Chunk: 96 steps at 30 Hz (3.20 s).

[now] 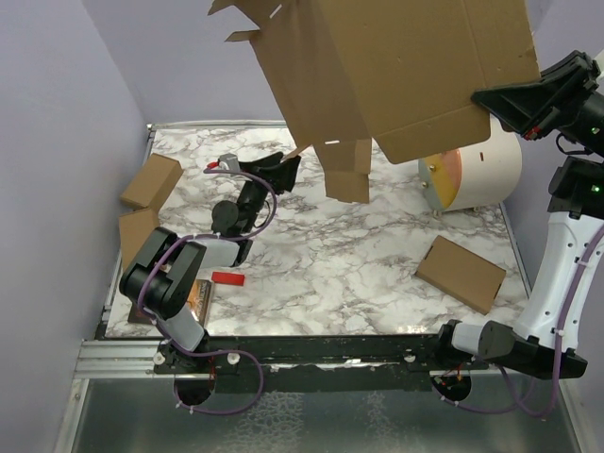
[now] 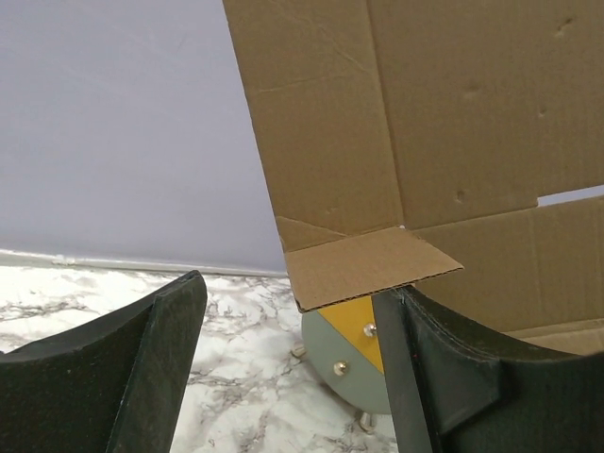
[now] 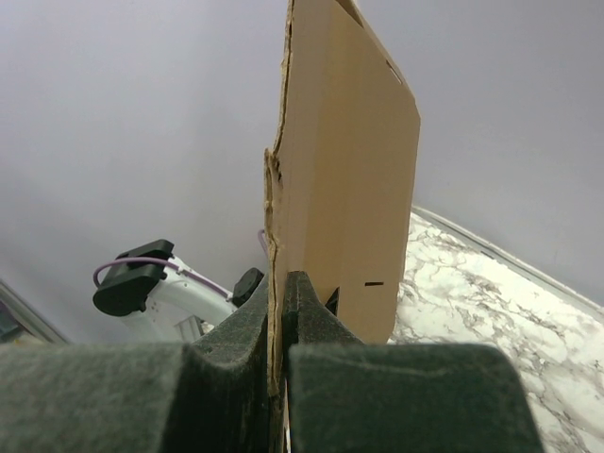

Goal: Fold the paper box

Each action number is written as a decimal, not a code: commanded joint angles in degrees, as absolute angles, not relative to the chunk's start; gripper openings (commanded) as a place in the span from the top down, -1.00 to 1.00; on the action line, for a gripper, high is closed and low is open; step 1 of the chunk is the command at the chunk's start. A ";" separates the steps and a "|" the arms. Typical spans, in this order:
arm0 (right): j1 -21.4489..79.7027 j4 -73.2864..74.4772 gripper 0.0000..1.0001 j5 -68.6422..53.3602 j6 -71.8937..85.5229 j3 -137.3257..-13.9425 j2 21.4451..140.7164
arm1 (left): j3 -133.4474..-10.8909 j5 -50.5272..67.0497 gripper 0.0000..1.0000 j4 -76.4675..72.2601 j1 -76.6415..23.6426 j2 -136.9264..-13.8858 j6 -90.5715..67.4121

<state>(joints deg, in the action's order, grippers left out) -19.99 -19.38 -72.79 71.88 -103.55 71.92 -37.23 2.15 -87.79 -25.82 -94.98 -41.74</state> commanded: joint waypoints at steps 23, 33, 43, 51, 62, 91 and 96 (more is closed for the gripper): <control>-20.30 -19.76 0.98 -71.81 73.83 -104.54 69.65 | -45.95 -2.95 -0.53 -102.21 -25.25 -99.86 -51.53; -20.24 -19.88 0.99 -71.81 74.07 -104.33 69.53 | -48.95 -1.87 -0.53 -102.21 -24.19 -102.81 -56.32; -20.25 -20.07 0.99 -71.77 74.09 -103.90 69.58 | -54.48 5.69 -0.56 -102.21 -23.49 -106.73 -61.68; -20.26 -20.30 0.98 -71.71 74.26 -103.78 69.52 | -60.97 16.28 -0.56 -102.17 -21.34 -110.50 -68.04; -20.30 -20.48 0.98 -71.37 74.84 -104.41 69.46 | -66.72 19.94 -0.53 -102.14 -21.01 -114.35 -71.45; -20.28 0.03 0.98 -76.99 31.85 -90.81 66.09 | -25.51 27.95 -0.40 -93.35 -4.18 -78.16 -66.78; -20.30 18.32 0.98 -79.33 11.81 -91.58 65.06 | -30.62 35.88 -0.41 -63.18 0.29 -64.20 -58.65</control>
<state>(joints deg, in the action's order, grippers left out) -19.99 2.46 -76.34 32.18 -90.52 67.51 -25.98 28.16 -82.59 -2.13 -73.89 -66.74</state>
